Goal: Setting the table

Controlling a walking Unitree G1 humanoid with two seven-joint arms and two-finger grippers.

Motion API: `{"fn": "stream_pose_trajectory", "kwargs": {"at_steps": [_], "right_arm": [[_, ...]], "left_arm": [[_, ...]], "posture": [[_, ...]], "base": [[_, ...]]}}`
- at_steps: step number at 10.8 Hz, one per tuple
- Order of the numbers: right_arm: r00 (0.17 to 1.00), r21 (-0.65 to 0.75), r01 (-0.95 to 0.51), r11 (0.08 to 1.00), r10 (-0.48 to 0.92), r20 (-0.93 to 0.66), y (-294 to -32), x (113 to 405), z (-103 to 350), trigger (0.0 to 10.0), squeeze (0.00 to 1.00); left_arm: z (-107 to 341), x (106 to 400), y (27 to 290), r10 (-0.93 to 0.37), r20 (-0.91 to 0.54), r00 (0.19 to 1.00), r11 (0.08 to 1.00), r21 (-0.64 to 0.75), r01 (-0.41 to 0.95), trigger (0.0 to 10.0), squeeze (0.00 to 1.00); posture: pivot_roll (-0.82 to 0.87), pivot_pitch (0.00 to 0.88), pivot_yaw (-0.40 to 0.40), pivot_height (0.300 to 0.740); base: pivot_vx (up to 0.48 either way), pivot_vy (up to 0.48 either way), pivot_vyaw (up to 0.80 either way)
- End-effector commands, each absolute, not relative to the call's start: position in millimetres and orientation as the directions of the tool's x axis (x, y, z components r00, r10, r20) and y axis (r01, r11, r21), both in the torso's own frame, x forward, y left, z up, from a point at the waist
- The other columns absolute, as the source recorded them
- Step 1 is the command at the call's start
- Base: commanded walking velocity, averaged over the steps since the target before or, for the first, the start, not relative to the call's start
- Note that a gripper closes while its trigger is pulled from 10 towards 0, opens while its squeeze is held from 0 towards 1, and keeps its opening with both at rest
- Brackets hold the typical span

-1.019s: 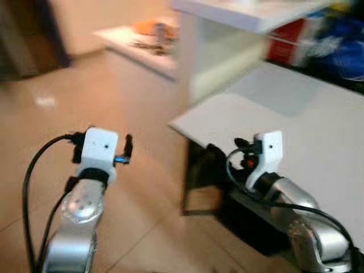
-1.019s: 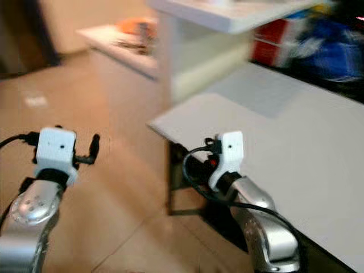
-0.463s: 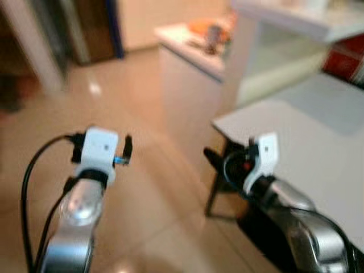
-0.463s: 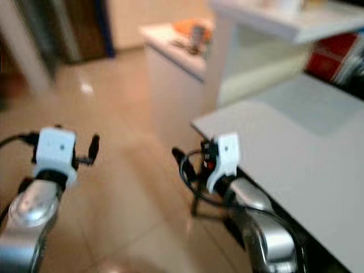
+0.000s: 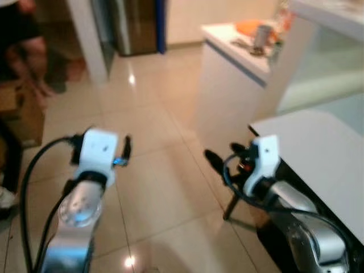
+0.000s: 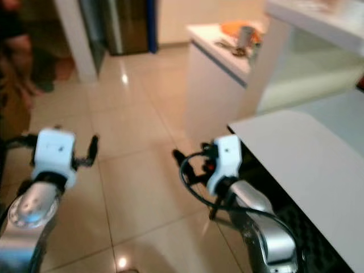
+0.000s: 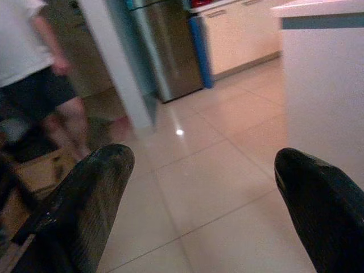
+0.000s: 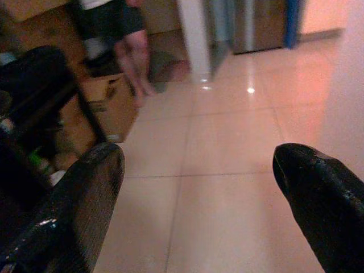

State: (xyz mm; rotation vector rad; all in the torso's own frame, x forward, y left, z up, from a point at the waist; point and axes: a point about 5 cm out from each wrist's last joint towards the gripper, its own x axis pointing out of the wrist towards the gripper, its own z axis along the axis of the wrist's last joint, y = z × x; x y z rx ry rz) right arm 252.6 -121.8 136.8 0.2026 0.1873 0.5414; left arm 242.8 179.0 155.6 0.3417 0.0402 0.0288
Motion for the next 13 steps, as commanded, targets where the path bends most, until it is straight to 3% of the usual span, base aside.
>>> {"fn": "stream_pose_trajectory", "kwargs": {"at_steps": [1, 7, 10, 13], "right_arm": [[0.842, 0.22, -0.494, 0.841, 0.526, -0.121, -123.1, 255.5, 138.9, 10.0, 0.0], [0.861, 0.136, -0.473, 0.871, 0.489, -0.138, -124.4, 261.6, 136.6, 10.0, 0.0], [0.865, 0.122, -0.469, 0.875, 0.483, -0.136, -120.0, 259.9, 137.6, 10.0, 0.0], [0.912, 0.094, -0.385, 0.918, 0.394, -0.117, -127.6, 269.3, 136.4, 10.0, 0.0]], "left_arm": [[160.4, 244.1, 175.5, 0.016, -0.013, 1.0, 0.946, 0.325, -0.011, 10.0, 0.0], [160.4, 243.0, 170.1, -0.011, -0.014, 1.0, 0.948, 0.319, 0.015, 10.0, 0.0], [154.9, 242.7, 175.0, -0.001, -0.033, 0.999, 0.947, 0.322, 0.012, 10.0, 0.0], [156.3, 240.1, 179.7, -0.002, -0.018, 1.0, 0.941, 0.337, 0.008, 10.0, 0.0]], "posture": [[0.07, 0.0, -0.03, 0.74], [0.08, 0.0, -0.04, 0.74], [0.06, 0.0, -0.036, 0.74], [0.08, 0.0, -0.04, 0.74]], "base": [[0.341, 0.0, 0.8], [0.403, 0.0, 0.0], [0.421, 0.0, 0.67], [0.408, 0.0, 0.0]]}}
